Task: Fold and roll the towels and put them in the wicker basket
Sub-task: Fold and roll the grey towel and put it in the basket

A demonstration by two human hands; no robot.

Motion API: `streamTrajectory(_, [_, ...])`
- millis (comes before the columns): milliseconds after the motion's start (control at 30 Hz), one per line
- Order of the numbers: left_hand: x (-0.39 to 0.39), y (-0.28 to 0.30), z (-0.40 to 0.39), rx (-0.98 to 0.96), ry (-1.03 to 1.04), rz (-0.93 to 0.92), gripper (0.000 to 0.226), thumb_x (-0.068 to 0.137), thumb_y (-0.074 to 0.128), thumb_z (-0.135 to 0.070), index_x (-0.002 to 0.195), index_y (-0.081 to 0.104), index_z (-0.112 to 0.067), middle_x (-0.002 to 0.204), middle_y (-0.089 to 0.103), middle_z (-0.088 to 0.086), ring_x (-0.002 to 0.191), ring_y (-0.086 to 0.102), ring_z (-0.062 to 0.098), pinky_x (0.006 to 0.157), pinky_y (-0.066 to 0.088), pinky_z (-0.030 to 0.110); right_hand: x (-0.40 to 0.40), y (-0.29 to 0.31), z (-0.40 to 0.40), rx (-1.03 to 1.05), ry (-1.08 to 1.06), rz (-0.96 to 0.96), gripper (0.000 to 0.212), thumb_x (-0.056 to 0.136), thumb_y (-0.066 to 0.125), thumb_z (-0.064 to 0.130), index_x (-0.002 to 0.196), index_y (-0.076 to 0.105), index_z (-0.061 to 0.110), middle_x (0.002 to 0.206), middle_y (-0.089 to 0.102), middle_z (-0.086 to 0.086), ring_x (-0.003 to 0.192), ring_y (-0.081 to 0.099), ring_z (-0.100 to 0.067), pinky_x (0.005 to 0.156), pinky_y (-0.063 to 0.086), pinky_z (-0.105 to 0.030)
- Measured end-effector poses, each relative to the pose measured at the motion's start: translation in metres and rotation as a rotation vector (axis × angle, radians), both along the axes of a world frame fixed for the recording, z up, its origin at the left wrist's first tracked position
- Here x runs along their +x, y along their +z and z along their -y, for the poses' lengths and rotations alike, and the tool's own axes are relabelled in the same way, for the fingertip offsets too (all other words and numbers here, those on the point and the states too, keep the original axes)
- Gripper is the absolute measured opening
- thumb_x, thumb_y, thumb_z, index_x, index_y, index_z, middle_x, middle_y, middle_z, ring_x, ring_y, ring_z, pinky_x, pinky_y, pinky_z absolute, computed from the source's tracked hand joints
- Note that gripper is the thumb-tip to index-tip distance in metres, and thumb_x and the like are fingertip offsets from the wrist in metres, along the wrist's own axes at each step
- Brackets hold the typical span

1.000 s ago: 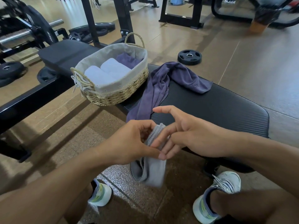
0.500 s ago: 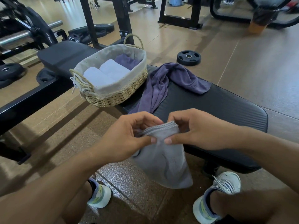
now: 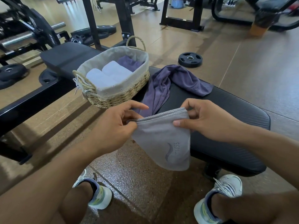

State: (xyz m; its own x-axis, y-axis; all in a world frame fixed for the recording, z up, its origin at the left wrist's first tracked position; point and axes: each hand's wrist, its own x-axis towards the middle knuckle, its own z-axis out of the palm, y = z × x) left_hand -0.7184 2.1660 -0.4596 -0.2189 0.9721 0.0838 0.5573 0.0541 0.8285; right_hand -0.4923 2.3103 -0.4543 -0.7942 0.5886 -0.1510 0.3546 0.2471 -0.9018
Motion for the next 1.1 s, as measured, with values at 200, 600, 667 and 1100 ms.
streamTrajectory(200, [0.006,-0.004,0.0,0.034,0.007,-0.081,0.04,0.09,0.049,-0.008,0.111,0.067,-0.036,0.085,0.075,-0.014,0.059,0.061,0.01,0.055,0.045,0.023,-0.006,0.001,0.018,0.117,-0.022,0.013,0.022,0.082,0.083,0.027,0.09,0.065,0.017,0.087,0.08,0.004,0.081,0.076,-0.012,0.078,0.06,-0.034])
streamTrajectory(600, [0.026,-0.014,-0.001,0.061,-0.096,0.153,0.009,0.086,0.078,-0.02,0.094,0.076,-0.016,0.086,0.078,-0.001,0.077,0.067,0.004,0.07,0.052,0.021,-0.016,0.007,0.036,0.233,-0.135,-0.117,0.019,0.078,0.086,0.027,0.088,0.07,0.027,0.084,0.078,0.013,0.081,0.074,-0.002,0.082,0.057,-0.023])
streamTrajectory(667, [0.027,-0.014,-0.001,0.058,-0.107,0.222,0.012,0.087,0.076,-0.017,0.098,0.076,-0.012,0.09,0.079,0.002,0.082,0.07,0.008,0.075,0.054,0.022,-0.016,0.006,0.035,0.238,-0.157,-0.121,0.022,0.077,0.086,0.028,0.085,0.066,0.024,0.084,0.078,0.012,0.08,0.074,-0.004,0.082,0.058,-0.026])
streamTrajectory(1100, [0.031,-0.006,0.001,0.032,-0.09,0.277,0.027,0.094,0.059,-0.034,0.094,0.078,-0.016,0.088,0.078,0.002,0.079,0.066,0.003,0.072,0.05,0.019,-0.015,0.002,0.033,0.13,-0.073,-0.173,0.015,0.077,0.087,0.021,0.083,0.074,0.016,0.083,0.078,0.001,0.079,0.075,-0.012,0.079,0.061,-0.032])
